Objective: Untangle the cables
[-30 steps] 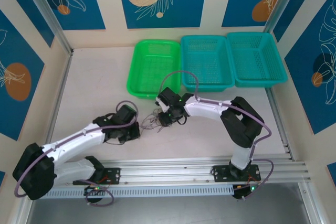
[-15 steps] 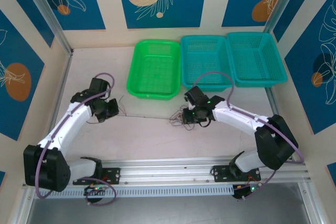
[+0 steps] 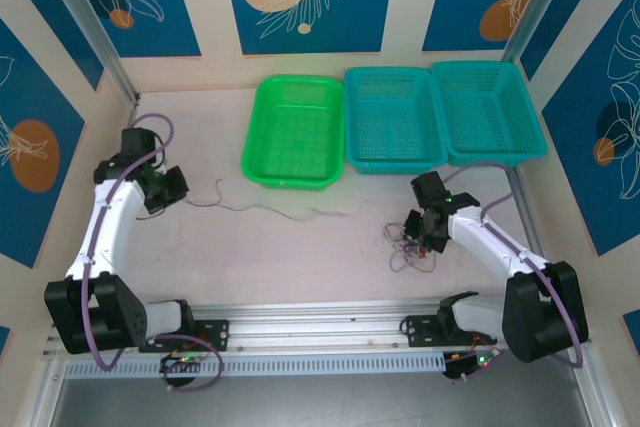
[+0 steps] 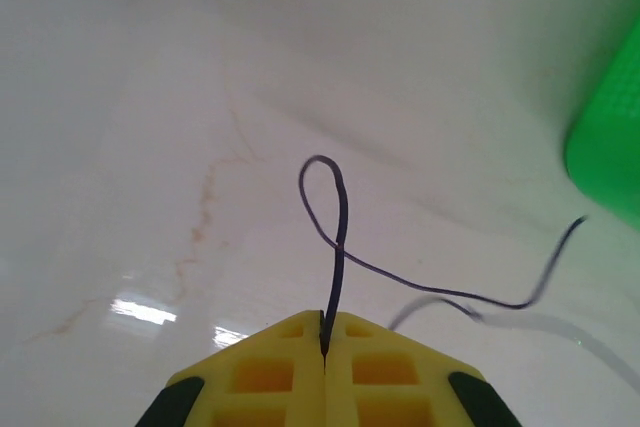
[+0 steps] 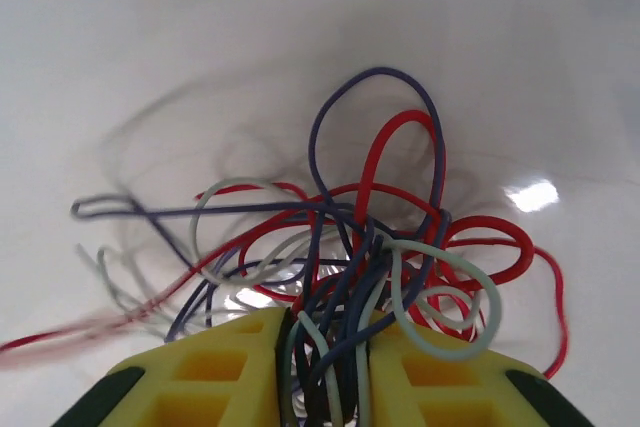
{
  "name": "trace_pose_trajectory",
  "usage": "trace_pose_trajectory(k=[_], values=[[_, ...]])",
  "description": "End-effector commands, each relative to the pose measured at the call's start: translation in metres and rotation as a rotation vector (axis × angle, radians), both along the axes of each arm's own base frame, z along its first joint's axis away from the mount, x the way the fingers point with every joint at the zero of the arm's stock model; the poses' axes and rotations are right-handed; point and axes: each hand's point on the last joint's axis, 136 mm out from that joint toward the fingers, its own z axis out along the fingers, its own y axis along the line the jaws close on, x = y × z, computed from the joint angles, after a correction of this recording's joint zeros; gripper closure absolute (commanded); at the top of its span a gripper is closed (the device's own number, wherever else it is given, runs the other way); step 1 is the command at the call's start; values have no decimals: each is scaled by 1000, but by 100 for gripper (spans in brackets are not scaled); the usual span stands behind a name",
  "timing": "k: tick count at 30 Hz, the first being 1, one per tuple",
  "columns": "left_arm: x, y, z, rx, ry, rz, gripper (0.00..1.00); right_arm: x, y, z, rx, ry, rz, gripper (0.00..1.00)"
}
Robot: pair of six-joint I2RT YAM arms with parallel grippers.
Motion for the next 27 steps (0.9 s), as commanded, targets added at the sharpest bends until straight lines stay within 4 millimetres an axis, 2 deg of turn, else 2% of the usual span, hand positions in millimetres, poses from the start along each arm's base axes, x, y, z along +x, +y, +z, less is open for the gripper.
trace_pose_trajectory(k=[1, 6, 8, 10, 14, 16, 21, 25, 27], values=[[-6, 25, 21, 72, -10, 48, 100, -29, -32, -6, -66, 80, -172, 74], [2, 28, 56, 67, -85, 63, 100, -19, -32, 1, -29, 15, -182, 74], [10, 20, 73, 24, -145, 47, 100, -14, -27, 2, -2, -8, -162, 74], [17, 11, 93, -28, -200, 40, 100, -8, -22, 4, 27, -31, -137, 74], [22, 15, 136, -17, -291, 71, 100, -2, -18, 9, 44, -53, -114, 74], [26, 18, 162, 2, -351, 83, 100, 1, -15, 13, 56, -70, -98, 75], [49, 9, 255, -45, -592, 55, 100, 12, -9, 29, 84, -142, -63, 77], [79, -22, 335, -222, -865, -34, 100, 16, -9, 36, 88, -172, -63, 78], [92, -41, 365, -302, -946, -84, 100, 16, -8, 37, 91, -172, -61, 78]])
